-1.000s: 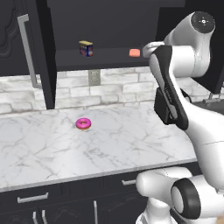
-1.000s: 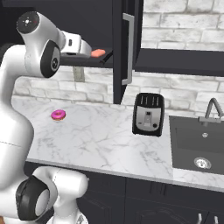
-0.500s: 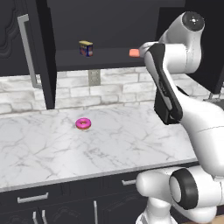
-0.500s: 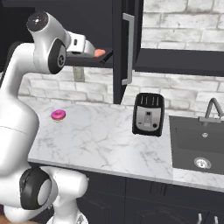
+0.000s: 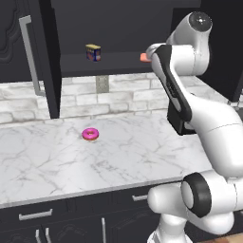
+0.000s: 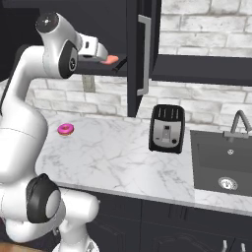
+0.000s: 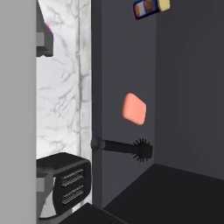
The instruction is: Pick the bar soap and dish brush from the cabinet and place them on the counter.
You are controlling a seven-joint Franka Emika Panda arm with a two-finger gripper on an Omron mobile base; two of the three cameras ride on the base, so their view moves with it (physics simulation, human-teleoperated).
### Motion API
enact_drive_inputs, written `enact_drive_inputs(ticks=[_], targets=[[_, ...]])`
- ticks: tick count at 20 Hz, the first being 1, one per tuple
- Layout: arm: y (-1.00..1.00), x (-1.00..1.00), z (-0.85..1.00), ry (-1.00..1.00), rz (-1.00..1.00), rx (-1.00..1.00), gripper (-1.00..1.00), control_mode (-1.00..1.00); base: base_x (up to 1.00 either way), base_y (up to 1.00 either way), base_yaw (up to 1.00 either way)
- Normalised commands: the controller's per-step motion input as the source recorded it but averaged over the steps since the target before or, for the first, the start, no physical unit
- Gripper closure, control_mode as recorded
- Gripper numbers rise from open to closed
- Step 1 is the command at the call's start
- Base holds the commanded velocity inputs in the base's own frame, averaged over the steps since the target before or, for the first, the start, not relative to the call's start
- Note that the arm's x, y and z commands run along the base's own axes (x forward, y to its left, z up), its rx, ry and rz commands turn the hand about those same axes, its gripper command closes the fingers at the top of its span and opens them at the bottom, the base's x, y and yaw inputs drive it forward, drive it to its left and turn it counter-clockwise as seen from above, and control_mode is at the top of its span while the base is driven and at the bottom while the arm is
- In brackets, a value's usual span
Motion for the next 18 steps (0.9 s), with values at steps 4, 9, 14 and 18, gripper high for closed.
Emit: enact_drive_inputs(ticks=[4,9,14,18], targets=[[0.04,0.28,0.00,0.00,0.00,0.00,-1.00,-1.00,0.00,0.00,0.00],[0.02,0.27,-0.01,0.03,0.00,0.00,-1.00,-1.00,0.00,0.00,0.00],[0.00,0.26,-0.01,0.07,0.00,0.03,-1.00,-1.00,0.00,0.00,0.00],[0.00,0.25,-0.03,0.04,0.00,0.02,-1.00,-1.00,0.00,0.00,0.00]])
